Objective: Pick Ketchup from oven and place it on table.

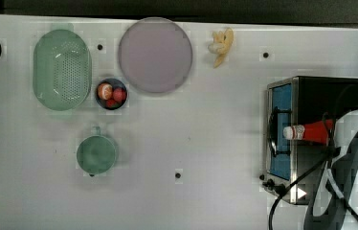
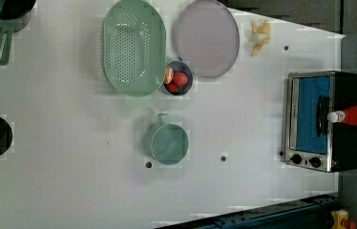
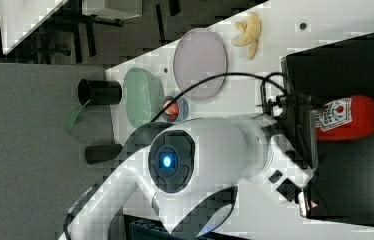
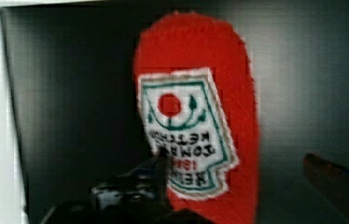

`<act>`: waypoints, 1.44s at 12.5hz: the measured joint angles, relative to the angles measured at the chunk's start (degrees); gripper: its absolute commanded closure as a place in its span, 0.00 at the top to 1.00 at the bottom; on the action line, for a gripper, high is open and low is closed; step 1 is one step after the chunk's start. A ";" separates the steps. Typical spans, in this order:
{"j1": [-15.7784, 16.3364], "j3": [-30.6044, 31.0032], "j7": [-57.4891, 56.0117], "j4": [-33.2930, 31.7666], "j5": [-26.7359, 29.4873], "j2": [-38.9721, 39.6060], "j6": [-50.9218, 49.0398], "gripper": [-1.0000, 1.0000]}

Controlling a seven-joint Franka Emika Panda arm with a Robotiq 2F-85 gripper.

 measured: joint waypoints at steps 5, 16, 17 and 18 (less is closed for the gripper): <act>-0.49 -0.22 0.00 0.39 1.89 3.82 3.02 0.63; 4.93 7.29 -0.07 15.22 -1.01 -8.74 -19.46 0.63; 5.35 10.41 -0.07 16.06 -0.99 -9.92 -20.14 0.63; 5.96 13.22 -0.08 17.29 -0.81 -10.20 -21.42 0.63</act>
